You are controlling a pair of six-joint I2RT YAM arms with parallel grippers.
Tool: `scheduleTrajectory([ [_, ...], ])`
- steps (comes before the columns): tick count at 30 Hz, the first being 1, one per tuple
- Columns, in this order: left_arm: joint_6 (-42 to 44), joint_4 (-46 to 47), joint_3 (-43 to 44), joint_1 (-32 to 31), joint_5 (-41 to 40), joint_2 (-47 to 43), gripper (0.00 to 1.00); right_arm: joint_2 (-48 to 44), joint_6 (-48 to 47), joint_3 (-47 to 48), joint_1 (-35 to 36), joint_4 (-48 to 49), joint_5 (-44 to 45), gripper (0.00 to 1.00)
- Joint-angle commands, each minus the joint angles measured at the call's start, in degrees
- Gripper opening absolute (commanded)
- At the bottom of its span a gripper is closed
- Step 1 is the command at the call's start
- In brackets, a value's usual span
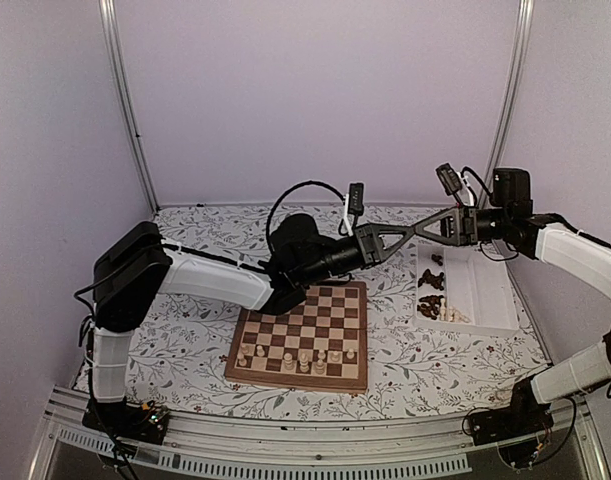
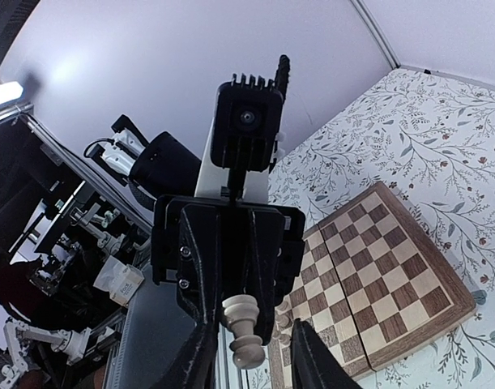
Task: Set up the chess pieces on the board
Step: Place the chess piece on the chessboard.
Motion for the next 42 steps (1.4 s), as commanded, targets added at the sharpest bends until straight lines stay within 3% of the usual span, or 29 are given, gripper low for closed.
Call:
scheduleTrajectory([
  [1, -0.22, 0.78, 0.99, -0.63, 1.33, 0.58, 0.09, 0.61, -1.55, 1.25, 0.40, -1.57, 0.68, 0.29],
  [6, -0.19, 0.71, 1.19, -0.64, 0.97, 0.67, 0.09, -0.16, -1.63, 0.92, 0.40, -1.49, 0.19, 0.14],
  [9, -0.12, -0.03, 1.20, -0.66, 0.71, 0.64, 0.17, -0.77, -1.98, 1.55, 0.42, -2.71, 0.18, 0.07],
  [13, 3.71, -5.36, -0.95, -0.42, -0.79, -2.45, 0.28, -0.56, -12.28, 8.50, 0.61, -16.75, 6.40, 0.03],
  [16, 11.48, -14.70, -5.26, -0.14, -4.45, -9.02, 0.35, 0.56, -25.91, 15.07, 2.54, -28.59, 17.02, 0.01],
  [22, 27.31, -36.81, -12.56, 0.32, -15.94, -24.92, 0.42, 2.28, -41.80, 20.45, 12.96, -40.71, 37.84, 0.00],
  [30, 32.88, -60.05, -19.03, 1.25, -31.25, -37.81, 0.44, 5.85, -50.15, 21.65, 26.45, -44.96, 54.53, 0.00],
  [36, 30.63, -67.22, -25.11, 2.81, -35.57, -46.55, 0.44, 10.33, -53.20, 21.14, 36.10, -47.20, 61.70, 0.00],
  [42, 27.65, -68.07, -31.32, 3.00, -36.07, -55.37, 0.44, 17.24, -55.08, 23.75, 42.18, -50.30, 68.19, 0.00],
])
